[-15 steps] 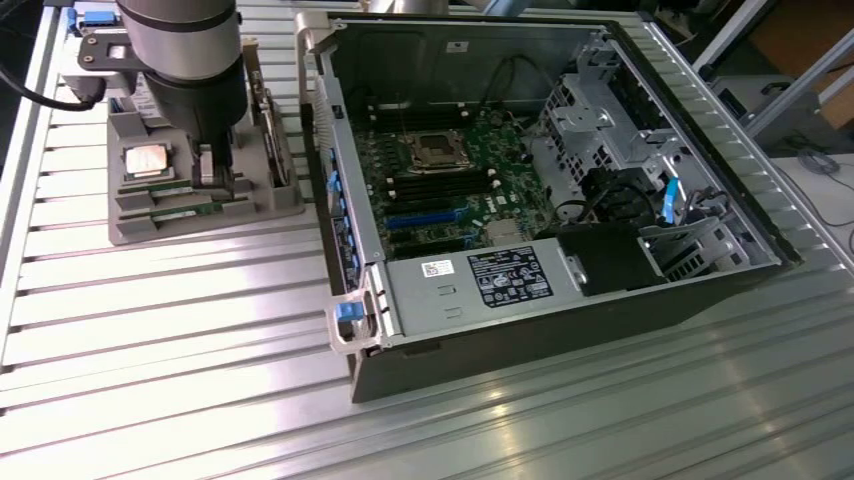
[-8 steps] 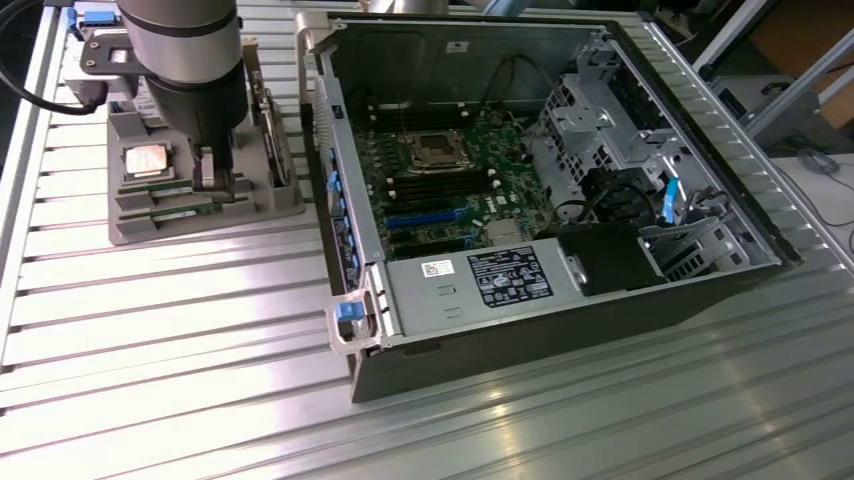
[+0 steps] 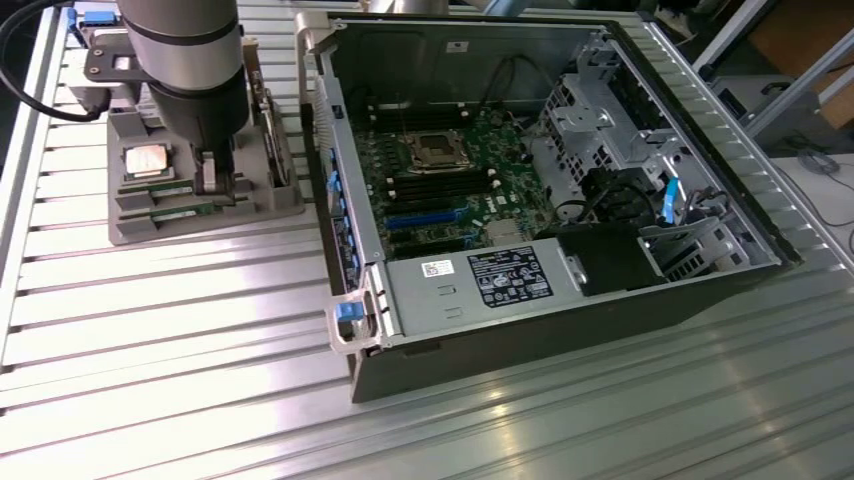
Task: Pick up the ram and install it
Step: 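Pick up the ram and move it above insertion slot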
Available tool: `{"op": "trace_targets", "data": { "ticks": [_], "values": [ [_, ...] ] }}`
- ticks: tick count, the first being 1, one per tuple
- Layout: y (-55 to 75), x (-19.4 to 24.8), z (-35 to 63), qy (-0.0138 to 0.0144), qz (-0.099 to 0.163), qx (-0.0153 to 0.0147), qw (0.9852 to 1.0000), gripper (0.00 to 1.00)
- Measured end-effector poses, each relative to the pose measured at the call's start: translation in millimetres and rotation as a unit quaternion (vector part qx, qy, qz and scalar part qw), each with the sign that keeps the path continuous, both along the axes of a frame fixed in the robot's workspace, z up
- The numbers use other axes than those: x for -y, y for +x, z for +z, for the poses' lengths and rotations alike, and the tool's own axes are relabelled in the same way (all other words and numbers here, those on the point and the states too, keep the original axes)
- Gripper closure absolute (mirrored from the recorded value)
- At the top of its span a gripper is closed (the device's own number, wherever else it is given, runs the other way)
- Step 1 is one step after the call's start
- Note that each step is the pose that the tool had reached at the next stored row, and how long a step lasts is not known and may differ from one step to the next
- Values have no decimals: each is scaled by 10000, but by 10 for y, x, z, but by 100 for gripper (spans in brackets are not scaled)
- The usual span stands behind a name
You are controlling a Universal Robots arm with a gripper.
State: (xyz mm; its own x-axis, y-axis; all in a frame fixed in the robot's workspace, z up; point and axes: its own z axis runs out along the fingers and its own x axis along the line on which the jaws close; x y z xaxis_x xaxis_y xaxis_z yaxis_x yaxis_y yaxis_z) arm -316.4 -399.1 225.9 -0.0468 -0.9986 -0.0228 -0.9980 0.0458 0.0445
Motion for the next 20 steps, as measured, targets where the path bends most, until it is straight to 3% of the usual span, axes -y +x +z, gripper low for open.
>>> {"op": "trace_targets", "data": {
  "ticks": [20],
  "values": [
    [0,0,-134,0,0,0,10000,70]
  ]
}}
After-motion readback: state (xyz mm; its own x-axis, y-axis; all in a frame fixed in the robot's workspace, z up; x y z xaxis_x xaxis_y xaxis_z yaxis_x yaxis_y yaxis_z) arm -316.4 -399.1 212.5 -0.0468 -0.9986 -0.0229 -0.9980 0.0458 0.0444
